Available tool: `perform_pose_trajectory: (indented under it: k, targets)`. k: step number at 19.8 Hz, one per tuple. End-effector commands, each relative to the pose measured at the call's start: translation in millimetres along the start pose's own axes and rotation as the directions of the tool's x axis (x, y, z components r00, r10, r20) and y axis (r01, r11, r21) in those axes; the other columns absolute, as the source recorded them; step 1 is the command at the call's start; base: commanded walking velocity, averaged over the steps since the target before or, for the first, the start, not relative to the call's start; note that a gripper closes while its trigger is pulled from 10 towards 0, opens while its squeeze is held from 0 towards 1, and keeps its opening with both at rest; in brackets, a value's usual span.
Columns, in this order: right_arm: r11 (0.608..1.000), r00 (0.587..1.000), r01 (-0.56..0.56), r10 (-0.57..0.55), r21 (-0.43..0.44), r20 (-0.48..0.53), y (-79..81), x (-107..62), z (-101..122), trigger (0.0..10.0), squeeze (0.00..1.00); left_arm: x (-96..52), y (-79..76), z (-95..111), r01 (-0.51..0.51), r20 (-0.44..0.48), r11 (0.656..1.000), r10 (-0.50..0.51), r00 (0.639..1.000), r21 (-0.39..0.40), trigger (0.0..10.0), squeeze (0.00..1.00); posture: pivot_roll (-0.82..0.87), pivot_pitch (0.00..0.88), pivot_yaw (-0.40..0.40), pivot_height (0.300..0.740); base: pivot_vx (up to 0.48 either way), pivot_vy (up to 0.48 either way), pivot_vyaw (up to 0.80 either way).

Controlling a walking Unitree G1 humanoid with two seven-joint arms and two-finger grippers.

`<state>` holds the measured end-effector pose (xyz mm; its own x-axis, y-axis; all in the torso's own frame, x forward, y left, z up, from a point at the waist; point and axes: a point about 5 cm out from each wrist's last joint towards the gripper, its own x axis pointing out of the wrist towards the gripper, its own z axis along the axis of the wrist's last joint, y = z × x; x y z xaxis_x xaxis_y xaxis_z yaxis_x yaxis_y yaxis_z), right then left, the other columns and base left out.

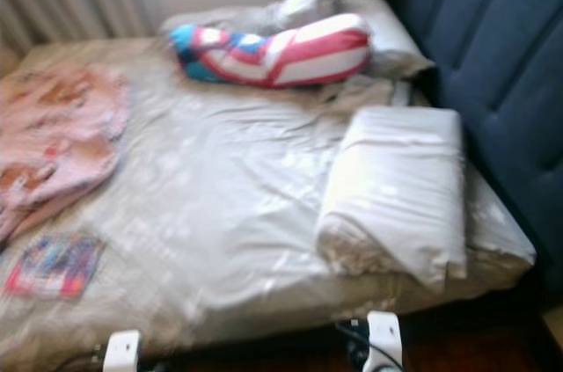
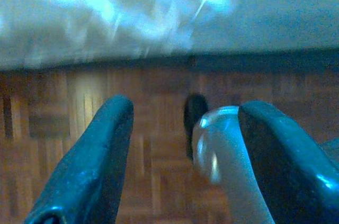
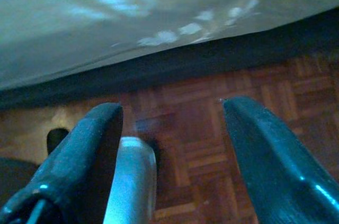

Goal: Clean up the room

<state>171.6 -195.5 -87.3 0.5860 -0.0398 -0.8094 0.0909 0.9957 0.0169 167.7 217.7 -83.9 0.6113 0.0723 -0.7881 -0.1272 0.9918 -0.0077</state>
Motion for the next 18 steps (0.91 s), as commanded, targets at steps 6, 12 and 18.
perform_pose_trajectory:
  k: [6,12,18]
  targets:
    - [1.0,1.0,0.018,-0.018,-0.003,-0.002,-8.7,-1.3,-1,10.0,0.0,-2.4,0.4,-11,-0.008,-0.035,1.0,0.008,0.999,-0.011,10.0,0.0,0.0,0.07,-0.013,0.74,0.0,0.0,0.0]
    - [0.999,1.0,0.021,-0.021,-0.03,0.016,-9.2,-1.4,1,10.0,0.0,-1.0,-15.1,-12,0.01,-0.02,1.0,-0.01,1.0,-0.003,10.0,0.0,0.0,0.064,-0.013,0.74,0.0,0.0,0.4]
    - [1.0,1.0,0.017,-0.017,-0.007,0.012,-8.8,-1.6,-1,10.0,0.0,0.7,-36.0,-12,0.032,-0.02,0.999,-0.032,0.999,0.007,10.0,0.0,0.0,0.051,-0.014,0.74,0.0,0.0,0.0]
